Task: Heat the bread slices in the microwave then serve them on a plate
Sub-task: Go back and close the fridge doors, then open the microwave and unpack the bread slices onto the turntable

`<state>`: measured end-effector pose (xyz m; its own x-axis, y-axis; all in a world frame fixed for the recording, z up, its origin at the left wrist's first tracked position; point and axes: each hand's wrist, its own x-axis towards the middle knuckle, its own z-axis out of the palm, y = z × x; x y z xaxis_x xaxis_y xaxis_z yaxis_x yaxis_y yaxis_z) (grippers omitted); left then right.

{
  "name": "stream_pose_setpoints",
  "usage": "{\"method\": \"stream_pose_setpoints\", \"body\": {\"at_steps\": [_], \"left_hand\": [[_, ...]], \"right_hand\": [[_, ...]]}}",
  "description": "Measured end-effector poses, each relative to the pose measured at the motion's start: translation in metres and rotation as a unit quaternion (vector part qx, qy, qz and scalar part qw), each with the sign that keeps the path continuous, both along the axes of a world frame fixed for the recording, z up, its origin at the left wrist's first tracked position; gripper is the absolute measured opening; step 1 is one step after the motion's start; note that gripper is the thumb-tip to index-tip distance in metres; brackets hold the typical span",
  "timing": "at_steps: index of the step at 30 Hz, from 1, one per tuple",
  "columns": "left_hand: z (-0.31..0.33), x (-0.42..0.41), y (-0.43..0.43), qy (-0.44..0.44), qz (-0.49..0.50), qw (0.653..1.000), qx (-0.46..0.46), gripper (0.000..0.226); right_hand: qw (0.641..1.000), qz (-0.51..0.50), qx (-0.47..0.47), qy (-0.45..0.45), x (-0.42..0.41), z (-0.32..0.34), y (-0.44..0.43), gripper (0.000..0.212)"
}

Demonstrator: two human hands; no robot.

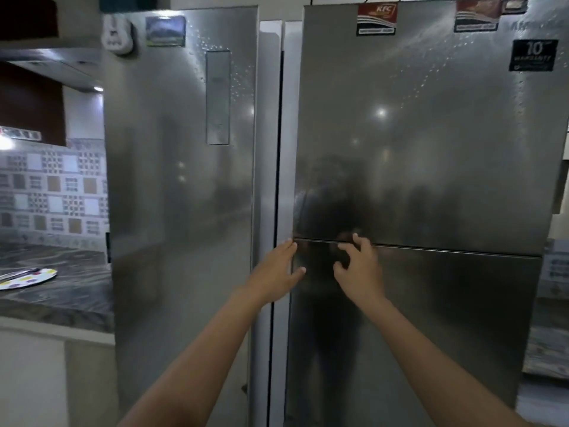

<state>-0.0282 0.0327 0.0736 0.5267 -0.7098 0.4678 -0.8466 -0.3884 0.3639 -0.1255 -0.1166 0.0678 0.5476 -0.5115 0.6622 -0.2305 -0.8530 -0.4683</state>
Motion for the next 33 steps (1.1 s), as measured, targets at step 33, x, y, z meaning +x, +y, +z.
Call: {"method": "stream_pose_setpoints", "body": {"at_steps": [33], "left_hand": [[-0.088, 0.323, 0.519, 0.121, 0.418, 0.899, -0.035, 0.061]], "right_hand": [[0.868, 0.437, 0.119, 0.205, 0.439, -0.087, 0.458, 0.030]]}}
